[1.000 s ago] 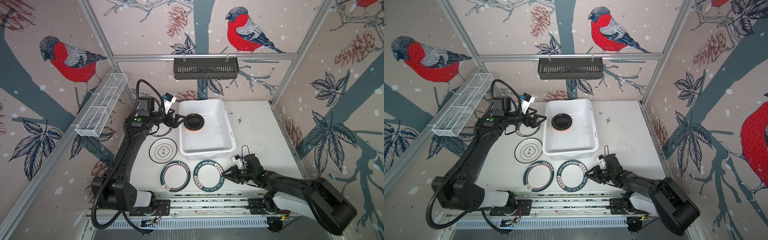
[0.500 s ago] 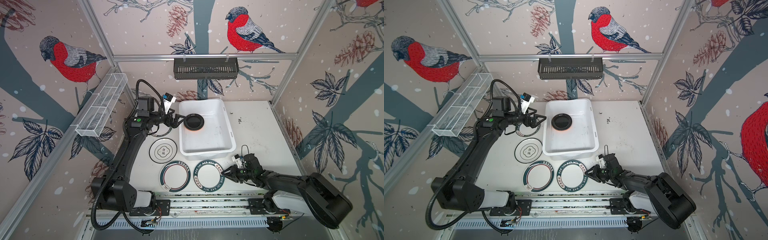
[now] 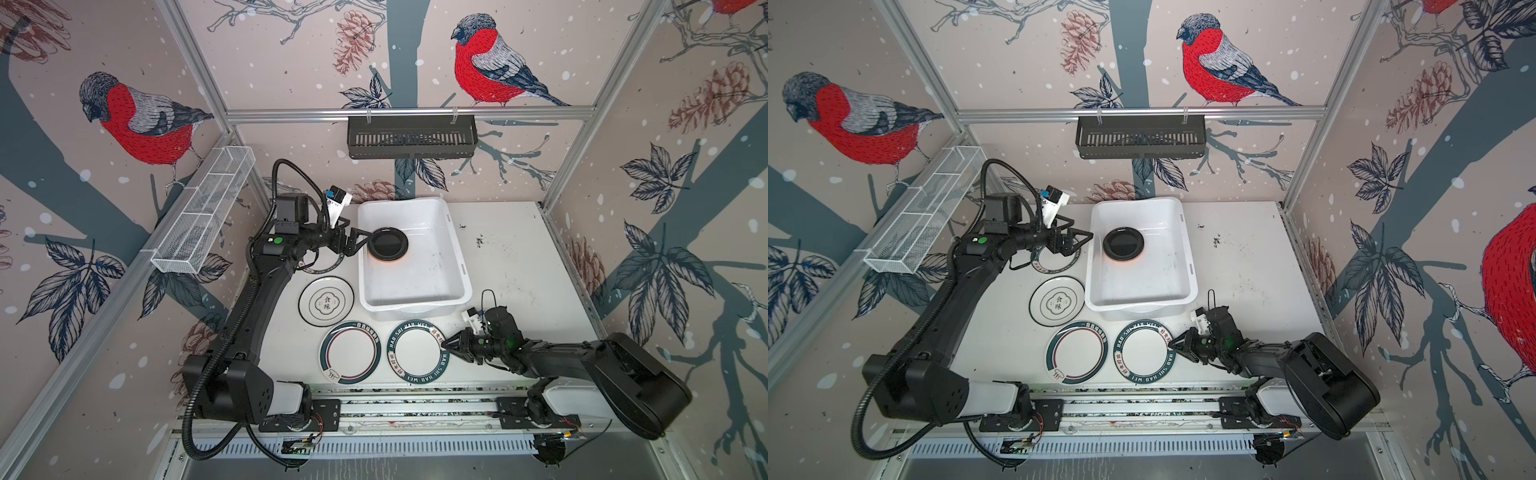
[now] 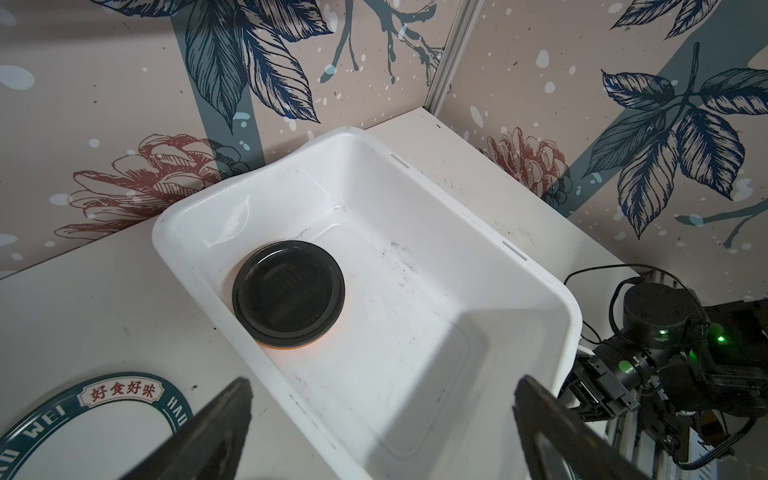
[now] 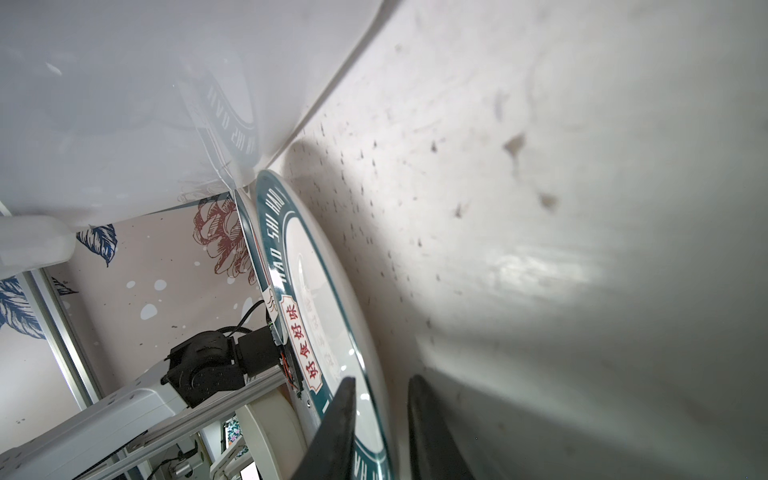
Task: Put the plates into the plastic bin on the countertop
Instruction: 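Close the right gripper on the green-rimmed plate's rim and tilt it up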
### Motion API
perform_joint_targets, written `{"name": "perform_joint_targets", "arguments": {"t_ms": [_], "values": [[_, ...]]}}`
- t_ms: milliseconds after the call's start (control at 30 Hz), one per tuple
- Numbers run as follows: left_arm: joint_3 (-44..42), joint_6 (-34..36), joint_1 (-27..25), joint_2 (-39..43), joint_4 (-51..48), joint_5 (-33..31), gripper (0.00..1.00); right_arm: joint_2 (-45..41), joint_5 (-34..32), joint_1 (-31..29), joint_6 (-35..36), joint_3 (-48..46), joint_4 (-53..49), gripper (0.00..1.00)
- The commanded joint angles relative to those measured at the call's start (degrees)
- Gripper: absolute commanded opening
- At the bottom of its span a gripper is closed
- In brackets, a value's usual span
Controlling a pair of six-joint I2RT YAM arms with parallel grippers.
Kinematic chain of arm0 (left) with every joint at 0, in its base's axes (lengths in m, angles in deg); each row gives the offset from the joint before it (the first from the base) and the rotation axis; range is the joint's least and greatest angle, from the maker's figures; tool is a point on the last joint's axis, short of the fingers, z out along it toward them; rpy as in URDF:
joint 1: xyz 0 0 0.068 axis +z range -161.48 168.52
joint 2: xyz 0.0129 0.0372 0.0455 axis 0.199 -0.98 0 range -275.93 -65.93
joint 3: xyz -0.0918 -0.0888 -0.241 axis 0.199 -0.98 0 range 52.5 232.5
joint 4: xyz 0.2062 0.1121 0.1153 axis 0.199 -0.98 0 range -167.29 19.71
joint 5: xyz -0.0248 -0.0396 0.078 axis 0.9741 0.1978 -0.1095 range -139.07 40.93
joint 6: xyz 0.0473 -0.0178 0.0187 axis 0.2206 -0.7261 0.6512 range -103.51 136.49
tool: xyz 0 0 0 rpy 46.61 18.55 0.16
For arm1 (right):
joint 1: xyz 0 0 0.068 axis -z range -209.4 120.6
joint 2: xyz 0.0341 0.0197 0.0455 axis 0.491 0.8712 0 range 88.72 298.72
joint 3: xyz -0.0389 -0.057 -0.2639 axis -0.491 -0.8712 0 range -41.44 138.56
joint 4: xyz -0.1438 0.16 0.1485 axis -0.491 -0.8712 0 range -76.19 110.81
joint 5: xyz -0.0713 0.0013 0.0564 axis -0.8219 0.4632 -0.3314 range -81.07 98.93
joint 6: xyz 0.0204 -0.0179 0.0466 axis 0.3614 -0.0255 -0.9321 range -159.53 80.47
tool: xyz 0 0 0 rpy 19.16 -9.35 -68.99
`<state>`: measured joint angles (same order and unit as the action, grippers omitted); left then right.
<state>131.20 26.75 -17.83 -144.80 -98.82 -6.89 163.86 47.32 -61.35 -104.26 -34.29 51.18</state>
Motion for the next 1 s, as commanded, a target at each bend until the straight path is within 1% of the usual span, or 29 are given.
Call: {"name": "perform_joint_targets", "arguments": {"t_ms": [0, 400, 767, 867, 967], "values": [[0.06, -0.33, 0.0, 0.21, 1.18, 1.25, 0.98, 0.22, -2.86, -0.11, -0.61, -0.36, -1.98, 0.24], [0.15, -0.68, -0.07, 0.12, 1.34, 1.33, 0.97, 0.0, -4.13, -0.05, -0.24, -1.15, -1.42, 0.19], [-0.32, -0.59, -0.07, 0.3, 1.63, 1.25, 0.98, 1.38, -4.72, -1.41, -0.45, 0.85, -0.81, 0.23], [-0.34, -0.66, -0.08, 0.3, 1.71, 1.33, 0.98, 2.91, -5.19, -2.29, -0.46, 1.62, -0.77, 0.23], [-0.34, -0.66, -0.07, 0.45, 1.72, 1.51, 0.98, 4.45, -5.43, -2.64, -0.79, 1.61, 0.29, 0.2]]}}
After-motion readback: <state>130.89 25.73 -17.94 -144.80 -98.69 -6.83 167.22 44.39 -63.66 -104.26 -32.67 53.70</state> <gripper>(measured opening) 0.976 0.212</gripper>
